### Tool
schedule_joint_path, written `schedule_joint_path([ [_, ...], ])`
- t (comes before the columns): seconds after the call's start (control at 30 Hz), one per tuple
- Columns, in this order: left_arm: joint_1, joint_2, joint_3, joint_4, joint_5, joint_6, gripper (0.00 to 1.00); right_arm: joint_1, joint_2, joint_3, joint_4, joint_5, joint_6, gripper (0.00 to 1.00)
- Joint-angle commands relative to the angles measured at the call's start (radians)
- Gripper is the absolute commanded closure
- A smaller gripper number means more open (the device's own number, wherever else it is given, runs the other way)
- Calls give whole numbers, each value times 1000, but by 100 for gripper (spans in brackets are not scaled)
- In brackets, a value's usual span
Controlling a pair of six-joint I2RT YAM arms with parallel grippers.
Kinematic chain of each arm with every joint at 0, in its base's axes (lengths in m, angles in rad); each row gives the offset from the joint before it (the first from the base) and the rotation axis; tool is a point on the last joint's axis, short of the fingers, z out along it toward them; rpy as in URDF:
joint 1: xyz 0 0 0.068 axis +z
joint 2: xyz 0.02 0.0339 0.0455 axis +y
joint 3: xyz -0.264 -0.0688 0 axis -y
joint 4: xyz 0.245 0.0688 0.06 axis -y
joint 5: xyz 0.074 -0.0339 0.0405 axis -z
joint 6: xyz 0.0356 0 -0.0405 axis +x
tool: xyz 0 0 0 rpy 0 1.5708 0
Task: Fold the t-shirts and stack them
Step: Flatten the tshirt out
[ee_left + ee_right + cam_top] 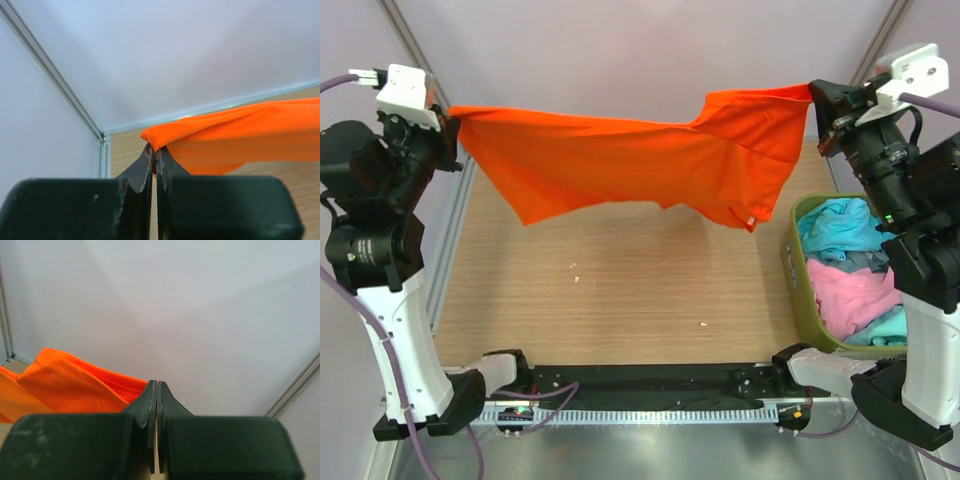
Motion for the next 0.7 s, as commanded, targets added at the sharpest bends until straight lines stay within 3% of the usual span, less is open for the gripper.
schedule_joint_path([
  [0.0,2,15,123,2,-28,-19,100,-32,56,101,-64,-4,11,99],
  [0.13,4,57,235,-24,-60,-3,100,-36,143,299,-69,-21,-10,99],
  [0.23,4,80,237,-13,-83,23,100,-37,167,288,-30,-37,-32,99],
  [0.3,5,107,217,-21,-98,32,100,-37,164,197,9,-40,-39,99],
  [0.67,4,228,-266,143,-143,127,100,-66,309,-198,307,-101,-37,99],
])
